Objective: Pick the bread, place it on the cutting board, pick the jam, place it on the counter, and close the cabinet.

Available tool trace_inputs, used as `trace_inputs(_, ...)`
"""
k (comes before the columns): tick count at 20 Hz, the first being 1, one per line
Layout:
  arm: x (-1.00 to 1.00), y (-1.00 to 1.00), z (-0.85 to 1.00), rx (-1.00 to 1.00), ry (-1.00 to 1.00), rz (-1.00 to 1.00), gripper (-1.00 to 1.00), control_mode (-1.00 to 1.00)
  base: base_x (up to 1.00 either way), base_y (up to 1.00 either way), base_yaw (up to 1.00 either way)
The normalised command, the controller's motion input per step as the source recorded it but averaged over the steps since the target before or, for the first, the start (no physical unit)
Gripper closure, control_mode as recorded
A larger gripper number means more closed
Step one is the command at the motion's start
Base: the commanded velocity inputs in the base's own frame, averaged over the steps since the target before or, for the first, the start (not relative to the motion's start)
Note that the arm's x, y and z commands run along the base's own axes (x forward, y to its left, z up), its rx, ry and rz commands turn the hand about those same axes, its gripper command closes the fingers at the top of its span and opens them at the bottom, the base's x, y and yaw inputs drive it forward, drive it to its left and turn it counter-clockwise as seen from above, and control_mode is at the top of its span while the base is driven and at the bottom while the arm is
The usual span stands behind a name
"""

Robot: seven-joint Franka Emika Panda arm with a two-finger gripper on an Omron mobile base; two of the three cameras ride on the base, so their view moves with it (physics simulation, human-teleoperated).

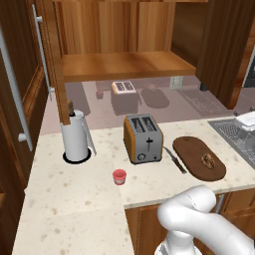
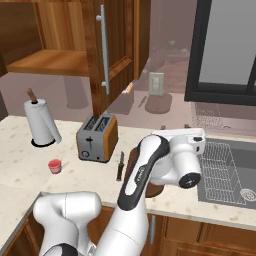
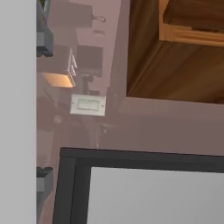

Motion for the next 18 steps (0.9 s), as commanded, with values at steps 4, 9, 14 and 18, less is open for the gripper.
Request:
trace_inputs(4,-0.03,-0.05,0.32,0.01,0.00,0.16,-1.00,-1.00,0.00,0.00,0.00)
trace_inputs(9,-0.02,-0.02,0.33,0.01,0.00,0.15,-1.00,-1.00,0.00,0.00,0.00)
trace_inputs(14,-0.08,-0.01,0.35,0.02,0.00,0.12,-1.00,-1.00,0.00,0.00,0.00)
trace_inputs(18,-0.11,0.00,0.29,0.02,0.00,0.11,-1.00,-1.00,0.00,0.00,0.00)
